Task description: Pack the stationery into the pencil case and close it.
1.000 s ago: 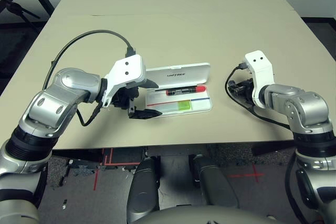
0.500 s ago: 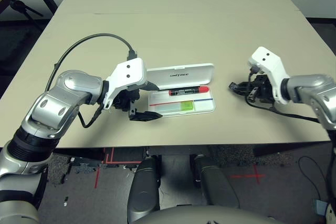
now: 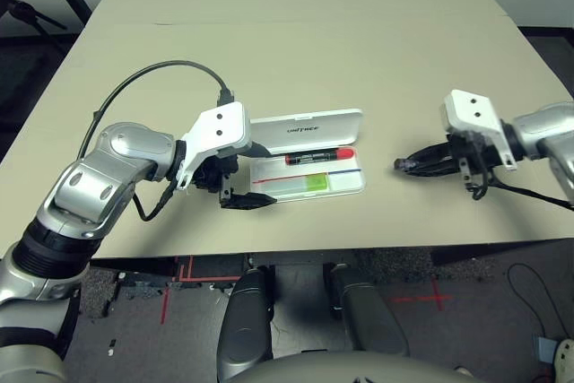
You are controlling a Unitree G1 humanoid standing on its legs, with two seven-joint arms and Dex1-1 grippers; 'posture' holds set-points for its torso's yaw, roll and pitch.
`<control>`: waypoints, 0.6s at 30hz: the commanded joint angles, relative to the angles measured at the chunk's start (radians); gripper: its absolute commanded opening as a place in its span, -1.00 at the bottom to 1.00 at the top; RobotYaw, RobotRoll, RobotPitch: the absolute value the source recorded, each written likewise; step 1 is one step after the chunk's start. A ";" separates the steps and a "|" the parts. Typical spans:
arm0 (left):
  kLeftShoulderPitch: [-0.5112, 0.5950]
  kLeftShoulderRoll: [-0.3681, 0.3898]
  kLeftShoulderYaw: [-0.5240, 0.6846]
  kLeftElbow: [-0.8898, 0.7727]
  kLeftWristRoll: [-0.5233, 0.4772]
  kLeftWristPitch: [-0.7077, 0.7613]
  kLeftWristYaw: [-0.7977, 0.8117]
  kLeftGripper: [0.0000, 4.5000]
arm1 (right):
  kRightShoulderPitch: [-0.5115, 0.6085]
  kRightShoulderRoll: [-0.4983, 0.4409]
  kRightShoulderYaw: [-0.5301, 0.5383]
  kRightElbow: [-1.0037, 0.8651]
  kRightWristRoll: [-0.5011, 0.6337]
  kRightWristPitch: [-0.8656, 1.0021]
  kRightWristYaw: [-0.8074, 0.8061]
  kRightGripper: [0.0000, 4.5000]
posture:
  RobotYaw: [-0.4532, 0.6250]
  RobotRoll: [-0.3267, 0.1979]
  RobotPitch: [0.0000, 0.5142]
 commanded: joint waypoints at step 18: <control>0.045 0.016 0.001 -0.018 0.005 -0.001 0.015 1.00 | -0.100 0.202 0.088 0.124 -0.131 -0.181 -0.002 -0.86 | -0.07 0.25 -0.19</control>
